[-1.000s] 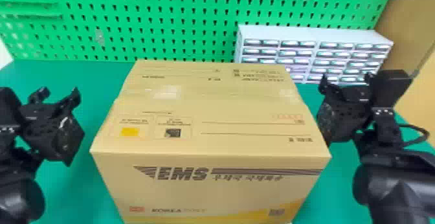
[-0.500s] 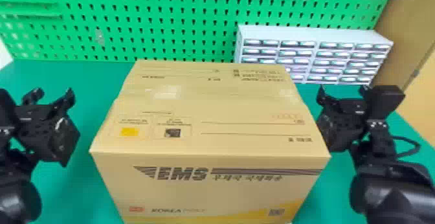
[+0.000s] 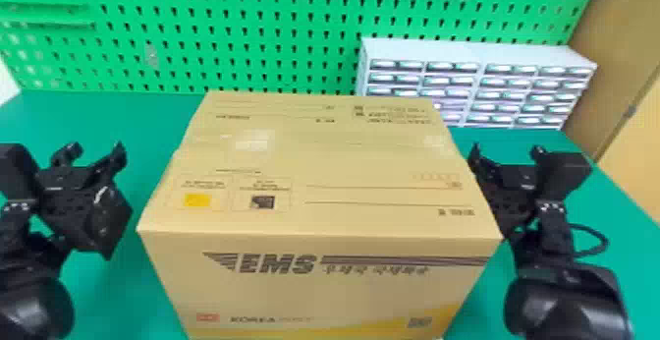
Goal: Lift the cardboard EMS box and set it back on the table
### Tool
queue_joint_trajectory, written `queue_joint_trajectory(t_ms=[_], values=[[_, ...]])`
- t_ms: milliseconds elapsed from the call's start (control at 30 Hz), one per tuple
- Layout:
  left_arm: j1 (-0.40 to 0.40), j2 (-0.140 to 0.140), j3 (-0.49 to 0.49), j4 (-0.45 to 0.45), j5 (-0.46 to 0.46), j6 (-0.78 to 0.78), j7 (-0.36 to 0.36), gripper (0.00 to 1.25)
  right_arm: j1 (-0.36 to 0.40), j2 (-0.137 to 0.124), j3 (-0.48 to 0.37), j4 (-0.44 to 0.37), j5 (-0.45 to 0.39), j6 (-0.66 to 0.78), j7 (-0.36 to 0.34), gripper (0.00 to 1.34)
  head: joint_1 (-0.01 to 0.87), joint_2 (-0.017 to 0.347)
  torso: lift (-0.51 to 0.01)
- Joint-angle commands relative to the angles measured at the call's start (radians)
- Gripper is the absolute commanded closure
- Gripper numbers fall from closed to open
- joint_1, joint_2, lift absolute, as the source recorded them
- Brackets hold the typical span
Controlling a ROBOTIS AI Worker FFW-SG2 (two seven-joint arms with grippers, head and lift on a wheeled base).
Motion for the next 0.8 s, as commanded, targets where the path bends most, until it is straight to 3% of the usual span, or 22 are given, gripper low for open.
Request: queue_joint_trajectory(t_ms=[0,267,767], values=[[-0.004,0.000,-0.012,-0.001,-0.003,-0.002,0.000,0.48,0.000,0.003,0.022,0.013,0.006,-0.016,-0.040,0.11,0.678,-0.015,-0.093],[-0.010,0.000,-0.053,-0.006,-0.002,-0.001,0.002,0.48,-0.004,0.003,0.108,0.018,-0.001,-0.017,-0.164,0.11,0.678,-0.015,-0.093],[-0.022,0.000,-0.115,-0.007,0.000,0.005,0.016,0.48,-0.021,0.003,0.192,0.039,-0.002,-0.014,-0.172,0.12,0.678,-0.015,-0.093]])
